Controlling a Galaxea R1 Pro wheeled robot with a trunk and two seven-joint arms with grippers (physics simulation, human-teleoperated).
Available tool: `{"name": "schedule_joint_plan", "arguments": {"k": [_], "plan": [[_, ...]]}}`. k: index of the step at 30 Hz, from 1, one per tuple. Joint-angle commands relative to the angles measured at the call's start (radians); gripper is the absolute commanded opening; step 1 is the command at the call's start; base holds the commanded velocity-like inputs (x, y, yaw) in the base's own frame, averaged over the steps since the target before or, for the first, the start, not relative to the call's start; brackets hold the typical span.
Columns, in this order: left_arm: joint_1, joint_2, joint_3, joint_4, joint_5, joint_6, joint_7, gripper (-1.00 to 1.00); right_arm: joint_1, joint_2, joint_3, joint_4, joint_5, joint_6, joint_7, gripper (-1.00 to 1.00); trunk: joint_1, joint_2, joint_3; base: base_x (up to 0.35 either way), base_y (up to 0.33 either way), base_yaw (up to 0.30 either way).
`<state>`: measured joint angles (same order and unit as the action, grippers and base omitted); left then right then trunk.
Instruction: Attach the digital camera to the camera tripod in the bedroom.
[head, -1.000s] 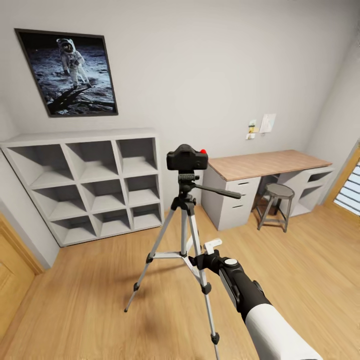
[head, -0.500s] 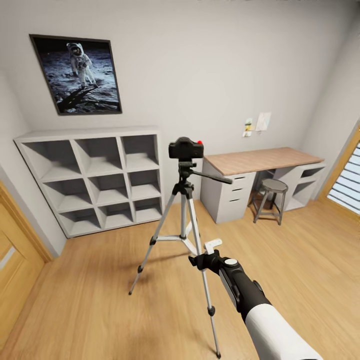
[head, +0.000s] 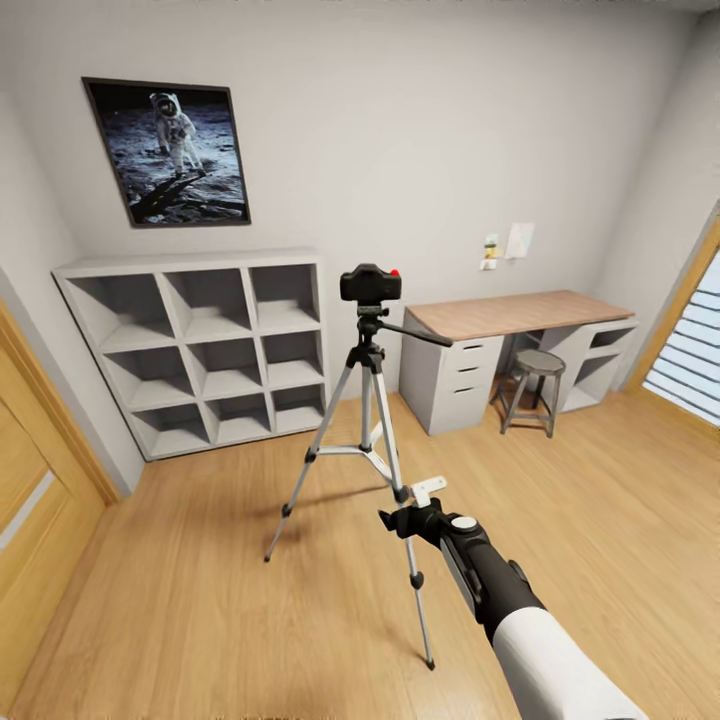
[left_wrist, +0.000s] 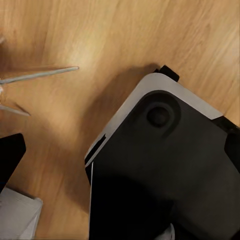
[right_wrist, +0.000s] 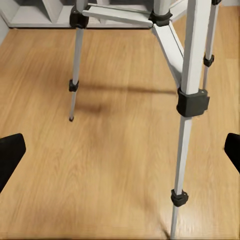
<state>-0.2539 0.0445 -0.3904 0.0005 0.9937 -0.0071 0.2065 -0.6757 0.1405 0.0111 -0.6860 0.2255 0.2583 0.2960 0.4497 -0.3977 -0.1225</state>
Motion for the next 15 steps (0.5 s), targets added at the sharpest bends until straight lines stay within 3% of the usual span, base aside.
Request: {"name": "schedule_joint_plan", "arguments": {"k": [1,15], "plan": [[-0.001,0.0,-0.008,0.0,0.008,-0.001,0.002,1.0,-0.001,-0.001,-0.002,-0.003,0.011,0.005,0.005,1.0,0.0,-0.002,-0.002,-0.16,0.0,0.0],[-0.001,0.0,-0.008,0.0,0.008,-0.002,0.002,1.0,-0.001,-0.011,-0.002,0.002,0.009,0.015,0.004,1.0,0.0,-0.002,-0.002,-0.031,0.0,0.0]]}}
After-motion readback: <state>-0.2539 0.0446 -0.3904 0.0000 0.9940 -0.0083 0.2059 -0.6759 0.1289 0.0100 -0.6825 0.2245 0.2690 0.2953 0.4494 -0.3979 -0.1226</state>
